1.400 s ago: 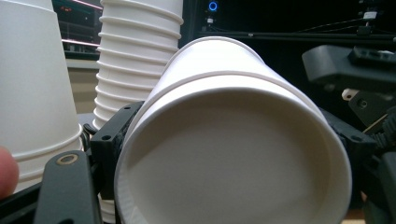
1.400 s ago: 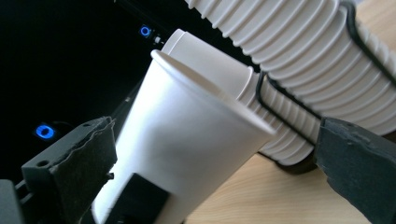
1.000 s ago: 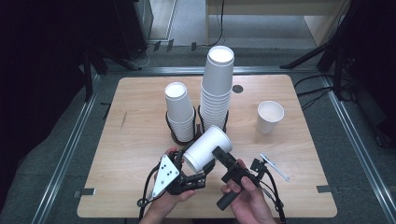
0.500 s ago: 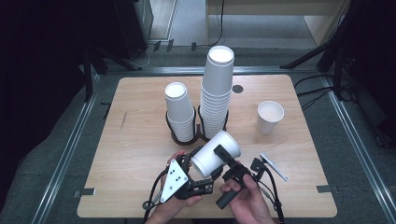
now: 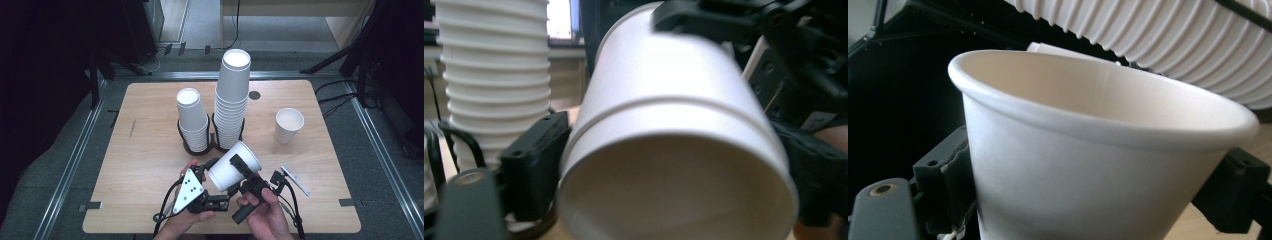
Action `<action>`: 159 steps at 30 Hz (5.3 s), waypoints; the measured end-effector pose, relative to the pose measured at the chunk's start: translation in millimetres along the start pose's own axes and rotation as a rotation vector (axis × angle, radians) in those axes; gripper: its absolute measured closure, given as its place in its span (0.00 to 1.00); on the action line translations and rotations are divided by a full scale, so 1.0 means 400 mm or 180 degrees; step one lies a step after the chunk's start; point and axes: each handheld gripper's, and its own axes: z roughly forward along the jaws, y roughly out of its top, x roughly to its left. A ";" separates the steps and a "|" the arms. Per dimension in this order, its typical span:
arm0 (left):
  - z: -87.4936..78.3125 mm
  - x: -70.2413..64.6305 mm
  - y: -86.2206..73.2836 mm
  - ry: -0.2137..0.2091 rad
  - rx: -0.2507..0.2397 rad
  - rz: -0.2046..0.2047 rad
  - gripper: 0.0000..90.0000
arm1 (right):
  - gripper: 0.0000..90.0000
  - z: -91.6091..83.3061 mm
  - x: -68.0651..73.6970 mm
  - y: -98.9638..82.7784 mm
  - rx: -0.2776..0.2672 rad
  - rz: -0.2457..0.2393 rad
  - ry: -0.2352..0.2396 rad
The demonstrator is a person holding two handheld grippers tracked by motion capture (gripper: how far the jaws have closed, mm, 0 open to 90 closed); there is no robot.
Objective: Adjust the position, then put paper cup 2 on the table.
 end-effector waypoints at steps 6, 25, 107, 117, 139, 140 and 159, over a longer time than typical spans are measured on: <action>-0.011 0.025 0.010 -0.0057 0.0129 -0.0085 0.04 | 0.14 -0.009 -0.004 0.031 -0.0286 -0.0158 -0.0090; -0.052 0.121 0.008 0.0247 0.0293 -0.0168 0.04 | 0.14 -0.053 -0.040 0.175 -0.1098 -0.1830 -0.0686; -0.286 0.380 -0.127 0.1988 0.1012 -0.0791 0.00 | 0.14 0.019 -0.263 0.181 -0.0033 -0.4213 -0.1624; -0.305 0.385 -0.130 0.2070 0.1018 -0.0906 0.00 | 0.14 0.031 -0.268 0.176 0.0012 -0.4207 -0.1605; -0.323 0.397 -0.132 0.2123 0.1018 -0.0974 0.00 | 0.00 -0.016 -0.221 0.207 0.0293 -0.4041 -0.1274; -0.323 0.397 -0.132 0.2126 0.1016 -0.0971 0.00 | 0.00 -0.019 -0.219 0.208 0.0301 -0.4043 -0.1259; -0.327 0.388 -0.126 0.2135 0.1004 -0.0957 0.00 | 0.00 -0.090 -0.199 0.239 0.0244 -0.3979 -0.1210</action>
